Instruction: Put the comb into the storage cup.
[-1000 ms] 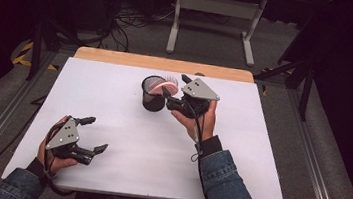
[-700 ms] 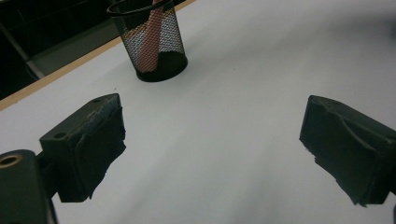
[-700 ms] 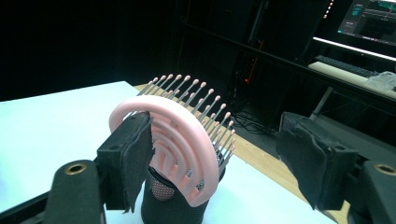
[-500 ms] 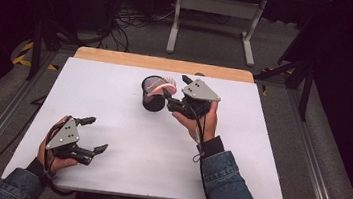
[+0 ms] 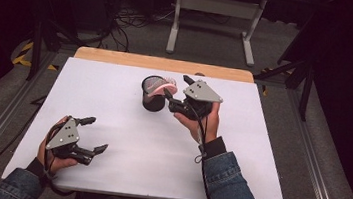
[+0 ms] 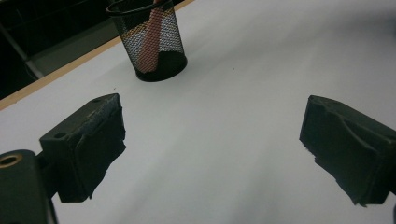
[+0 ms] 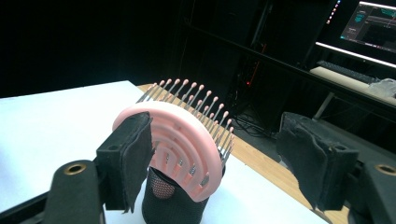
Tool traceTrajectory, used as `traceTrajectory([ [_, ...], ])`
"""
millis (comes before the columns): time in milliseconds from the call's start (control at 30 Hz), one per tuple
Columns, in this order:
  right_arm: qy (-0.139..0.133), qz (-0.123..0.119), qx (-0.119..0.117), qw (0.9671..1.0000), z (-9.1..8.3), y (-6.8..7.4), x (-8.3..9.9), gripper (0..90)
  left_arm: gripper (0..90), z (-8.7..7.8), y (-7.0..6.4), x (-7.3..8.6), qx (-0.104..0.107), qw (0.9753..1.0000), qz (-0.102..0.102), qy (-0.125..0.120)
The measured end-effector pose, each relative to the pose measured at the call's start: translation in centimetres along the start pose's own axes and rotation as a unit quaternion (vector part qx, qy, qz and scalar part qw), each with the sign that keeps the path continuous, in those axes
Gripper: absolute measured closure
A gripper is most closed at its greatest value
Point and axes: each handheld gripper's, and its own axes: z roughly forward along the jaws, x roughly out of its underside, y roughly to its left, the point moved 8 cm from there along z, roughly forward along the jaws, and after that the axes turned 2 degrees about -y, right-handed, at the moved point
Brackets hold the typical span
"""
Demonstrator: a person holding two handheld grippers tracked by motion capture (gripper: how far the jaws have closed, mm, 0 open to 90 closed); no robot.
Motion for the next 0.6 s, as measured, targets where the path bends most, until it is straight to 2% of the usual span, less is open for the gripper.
traceTrajectory([
  [200, 0.000, -0.008, 0.001, 1.0000, -0.4, -0.1, -0.1, 26.5, 7.4, 0.0, 0.0, 0.0, -0.001, 1.0000, 0.001, 0.000],
  [600, -0.005, -0.010, 0.005, 0.9999, -1.4, -0.3, -0.1, 25.1, 7.5, 0.0, 0.0, 0.0, -0.001, 1.0000, 0.001, 0.000],
])
